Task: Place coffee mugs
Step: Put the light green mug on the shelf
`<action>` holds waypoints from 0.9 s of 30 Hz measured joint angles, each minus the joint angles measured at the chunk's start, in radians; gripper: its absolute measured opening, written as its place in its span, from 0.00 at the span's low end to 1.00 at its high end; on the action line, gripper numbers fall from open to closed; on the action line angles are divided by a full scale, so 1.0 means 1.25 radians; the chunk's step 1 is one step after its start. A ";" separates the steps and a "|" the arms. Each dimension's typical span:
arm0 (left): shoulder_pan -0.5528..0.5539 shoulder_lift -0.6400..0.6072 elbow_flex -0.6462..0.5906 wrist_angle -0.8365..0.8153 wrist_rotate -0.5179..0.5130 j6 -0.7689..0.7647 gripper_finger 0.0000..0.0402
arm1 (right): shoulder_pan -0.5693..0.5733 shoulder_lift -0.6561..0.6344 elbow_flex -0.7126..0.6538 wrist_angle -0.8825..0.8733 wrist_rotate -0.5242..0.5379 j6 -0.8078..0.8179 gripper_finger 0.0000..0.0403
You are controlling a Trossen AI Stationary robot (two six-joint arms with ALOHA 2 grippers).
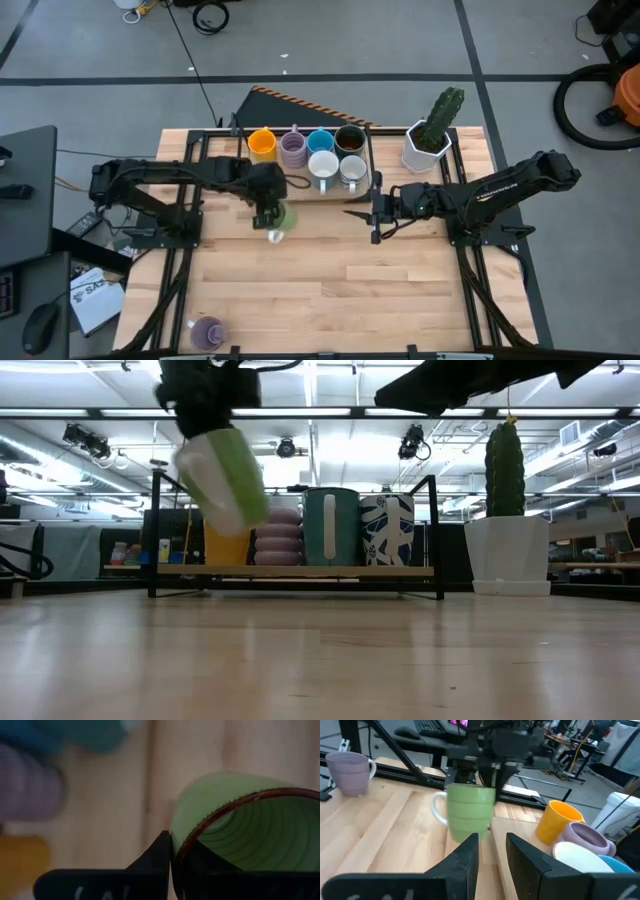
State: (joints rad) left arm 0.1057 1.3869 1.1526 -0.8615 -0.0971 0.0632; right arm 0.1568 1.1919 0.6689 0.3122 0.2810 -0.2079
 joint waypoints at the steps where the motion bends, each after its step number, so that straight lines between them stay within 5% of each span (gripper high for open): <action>1: 0.010 0.000 0.000 0.023 -0.018 0.022 0.07 | 0.003 0.000 0.000 0.000 0.007 0.000 0.26; 8: 0.087 0.006 0.001 0.089 -0.094 0.172 0.07 | 0.011 0.000 0.000 -0.011 0.029 0.012 0.26; 16: 0.202 0.041 0.001 0.161 -0.058 0.219 0.07 | 0.011 0.000 0.000 -0.007 0.031 0.005 0.26; 27: 0.249 0.125 0.011 0.157 -0.010 0.204 0.07 | 0.010 0.000 0.000 -0.011 0.032 -0.003 0.26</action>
State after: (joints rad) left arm 0.4164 1.5428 1.1659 -0.6658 -0.1101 0.3187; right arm 0.1689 1.1919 0.6689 0.2981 0.3210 -0.2122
